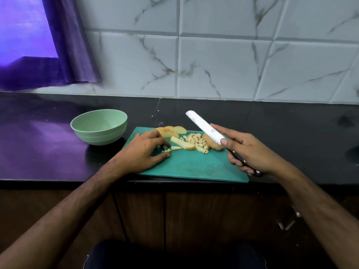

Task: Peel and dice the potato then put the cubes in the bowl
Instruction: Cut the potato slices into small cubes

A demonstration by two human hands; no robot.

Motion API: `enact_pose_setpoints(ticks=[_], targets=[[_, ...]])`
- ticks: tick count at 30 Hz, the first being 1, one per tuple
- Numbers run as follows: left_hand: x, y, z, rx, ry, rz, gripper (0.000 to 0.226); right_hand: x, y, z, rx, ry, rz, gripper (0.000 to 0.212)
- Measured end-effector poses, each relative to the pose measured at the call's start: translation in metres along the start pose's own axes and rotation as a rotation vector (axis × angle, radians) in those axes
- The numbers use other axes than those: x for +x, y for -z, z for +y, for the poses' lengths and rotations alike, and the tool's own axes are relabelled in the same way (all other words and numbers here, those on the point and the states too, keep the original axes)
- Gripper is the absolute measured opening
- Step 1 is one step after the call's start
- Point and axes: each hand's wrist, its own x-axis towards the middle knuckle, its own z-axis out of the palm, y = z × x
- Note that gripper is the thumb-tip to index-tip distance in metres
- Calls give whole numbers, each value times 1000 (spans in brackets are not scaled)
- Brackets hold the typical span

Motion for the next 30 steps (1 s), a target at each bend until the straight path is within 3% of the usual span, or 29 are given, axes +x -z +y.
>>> enact_pose_setpoints(ticks=[5, 8, 10, 13, 18, 23, 30], targets=[[15, -1, 7, 70, -20, -82, 54, 21, -8, 28, 141, 31, 224, 47], [23, -6, 11, 1, -43, -75, 35, 25, -7, 38, 242, 34, 300, 46], [25, -7, 13, -51, -62, -78, 19, 25, -7, 40, 275, 36, 295, 46], [26, -6, 17, -108, -86, -109, 15, 26, -8, 41, 270, 35, 281, 46], [26, -6, 21, -119, -46, -109, 22, 28, -8, 44, 285, 31, 280, 46], [17, 10, 6, -202, -64, -239, 40, 29, -9, 45, 291, 37, 277, 46], [17, 15, -3, -298, 41, -215, 37, 29, -9, 45, 291, 37, 274, 46]])
